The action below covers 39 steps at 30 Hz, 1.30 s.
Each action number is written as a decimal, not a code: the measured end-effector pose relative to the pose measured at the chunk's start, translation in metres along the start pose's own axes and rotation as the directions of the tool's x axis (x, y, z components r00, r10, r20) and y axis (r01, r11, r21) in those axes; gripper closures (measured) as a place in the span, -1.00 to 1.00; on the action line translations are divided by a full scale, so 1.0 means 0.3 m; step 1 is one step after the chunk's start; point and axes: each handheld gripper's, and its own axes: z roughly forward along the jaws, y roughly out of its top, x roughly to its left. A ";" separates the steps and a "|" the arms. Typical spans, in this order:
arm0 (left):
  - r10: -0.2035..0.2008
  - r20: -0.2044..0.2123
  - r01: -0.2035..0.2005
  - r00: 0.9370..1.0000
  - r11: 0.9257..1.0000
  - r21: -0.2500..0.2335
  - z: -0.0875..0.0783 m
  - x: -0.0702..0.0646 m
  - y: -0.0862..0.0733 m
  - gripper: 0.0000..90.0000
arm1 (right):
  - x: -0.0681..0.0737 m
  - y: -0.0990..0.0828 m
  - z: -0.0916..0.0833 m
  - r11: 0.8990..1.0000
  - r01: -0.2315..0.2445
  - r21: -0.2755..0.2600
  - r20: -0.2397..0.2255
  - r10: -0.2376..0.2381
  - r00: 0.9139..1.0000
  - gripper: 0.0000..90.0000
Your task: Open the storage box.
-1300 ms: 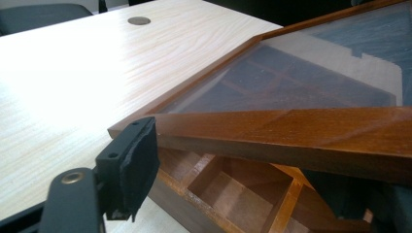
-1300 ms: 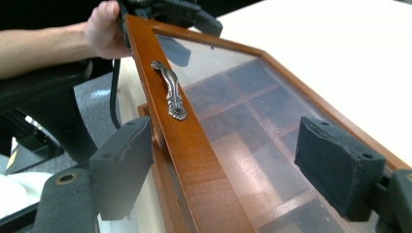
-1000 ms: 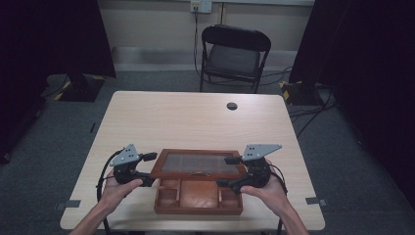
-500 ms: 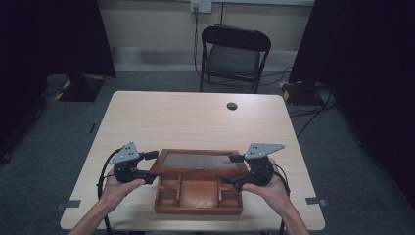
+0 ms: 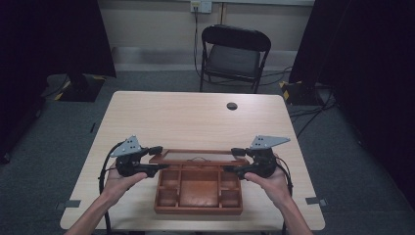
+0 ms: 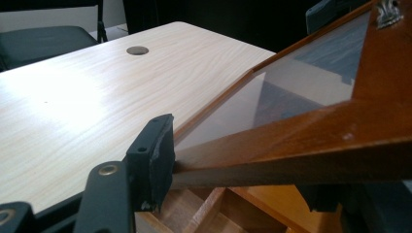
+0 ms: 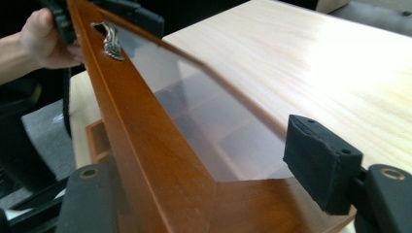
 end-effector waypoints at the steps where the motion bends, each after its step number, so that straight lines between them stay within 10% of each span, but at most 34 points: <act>1: 0.000 0.000 0.000 1.000 1.000 -0.008 0.003 0.003 0.003 -0.13 | -0.007 0.008 -0.002 1.000 -0.010 -0.013 0.004 0.010 1.000 -0.29; 39: -0.076 -0.031 0.076 0.997 0.997 -0.002 0.074 0.101 0.059 0.09 | -0.145 0.057 0.062 0.995 -0.081 -0.060 0.016 0.082 0.996 -0.02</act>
